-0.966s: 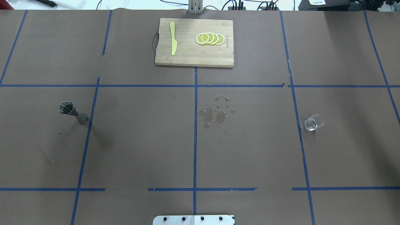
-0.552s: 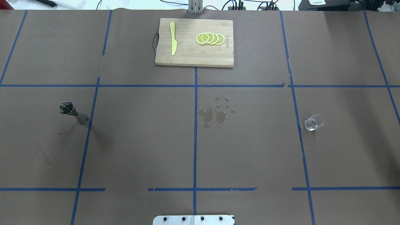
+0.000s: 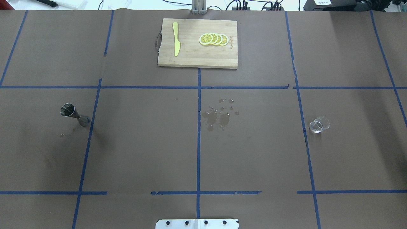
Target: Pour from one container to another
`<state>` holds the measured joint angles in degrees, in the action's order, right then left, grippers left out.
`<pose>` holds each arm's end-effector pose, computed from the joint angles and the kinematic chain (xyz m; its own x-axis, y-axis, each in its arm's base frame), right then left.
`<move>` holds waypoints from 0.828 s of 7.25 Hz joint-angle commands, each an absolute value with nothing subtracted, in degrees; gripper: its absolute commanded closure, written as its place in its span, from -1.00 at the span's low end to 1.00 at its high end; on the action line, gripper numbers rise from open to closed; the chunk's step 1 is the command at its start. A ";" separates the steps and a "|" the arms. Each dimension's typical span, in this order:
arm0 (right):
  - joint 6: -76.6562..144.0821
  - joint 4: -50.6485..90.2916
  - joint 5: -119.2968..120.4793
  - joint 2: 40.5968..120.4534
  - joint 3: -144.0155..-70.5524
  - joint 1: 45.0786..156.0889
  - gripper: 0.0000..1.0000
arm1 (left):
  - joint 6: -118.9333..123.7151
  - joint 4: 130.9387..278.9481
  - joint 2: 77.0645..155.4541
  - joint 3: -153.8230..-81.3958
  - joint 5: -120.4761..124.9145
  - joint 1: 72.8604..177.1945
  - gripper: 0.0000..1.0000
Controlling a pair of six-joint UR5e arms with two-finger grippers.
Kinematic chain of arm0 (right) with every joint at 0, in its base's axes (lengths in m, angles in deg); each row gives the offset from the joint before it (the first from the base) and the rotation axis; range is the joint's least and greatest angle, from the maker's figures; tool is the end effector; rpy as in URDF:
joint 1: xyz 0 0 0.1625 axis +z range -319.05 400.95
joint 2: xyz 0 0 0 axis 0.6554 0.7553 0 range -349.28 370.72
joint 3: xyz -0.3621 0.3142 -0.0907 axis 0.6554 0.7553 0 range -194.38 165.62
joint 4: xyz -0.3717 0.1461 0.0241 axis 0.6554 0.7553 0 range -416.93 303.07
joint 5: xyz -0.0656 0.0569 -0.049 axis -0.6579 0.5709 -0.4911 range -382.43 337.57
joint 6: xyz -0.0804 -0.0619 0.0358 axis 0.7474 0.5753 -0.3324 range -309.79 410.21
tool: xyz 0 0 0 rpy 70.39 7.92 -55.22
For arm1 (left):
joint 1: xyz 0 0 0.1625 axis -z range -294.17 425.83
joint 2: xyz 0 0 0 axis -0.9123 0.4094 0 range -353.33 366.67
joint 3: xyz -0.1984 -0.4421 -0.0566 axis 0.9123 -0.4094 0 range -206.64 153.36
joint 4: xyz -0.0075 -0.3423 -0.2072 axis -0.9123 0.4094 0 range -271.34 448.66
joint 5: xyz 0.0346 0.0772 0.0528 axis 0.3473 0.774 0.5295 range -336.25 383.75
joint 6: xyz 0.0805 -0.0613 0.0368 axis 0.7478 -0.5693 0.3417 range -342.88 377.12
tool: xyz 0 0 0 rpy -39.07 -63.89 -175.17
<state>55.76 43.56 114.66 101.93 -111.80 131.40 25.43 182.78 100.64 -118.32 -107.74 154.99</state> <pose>0.0581 -0.4582 0.6899 0.6780 -0.0366 0.7342 0.0579 0.9983 -0.0037 -0.0543 -0.5222 0.6746 0.7374 0.2645 -0.6215 -0.1223 0.9572 0.2622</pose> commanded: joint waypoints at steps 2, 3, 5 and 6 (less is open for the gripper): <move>44.27 28.00 117.91 101.86 -105.97 131.48 -1.00 | 25.91 185.87 98.16 -115.77 -110.19 155.74 -1.00; 43.98 27.98 118.02 101.86 -105.96 131.48 -1.00 | 25.65 185.87 98.07 -115.85 -110.19 155.74 -1.00; 43.89 27.89 117.93 101.86 -105.44 131.39 -1.00 | 24.95 185.96 98.33 -116.11 -110.19 155.66 -1.00; 43.89 27.89 117.67 101.77 -105.17 131.48 -1.00 | 24.16 185.96 98.33 -116.29 -110.19 155.66 -1.00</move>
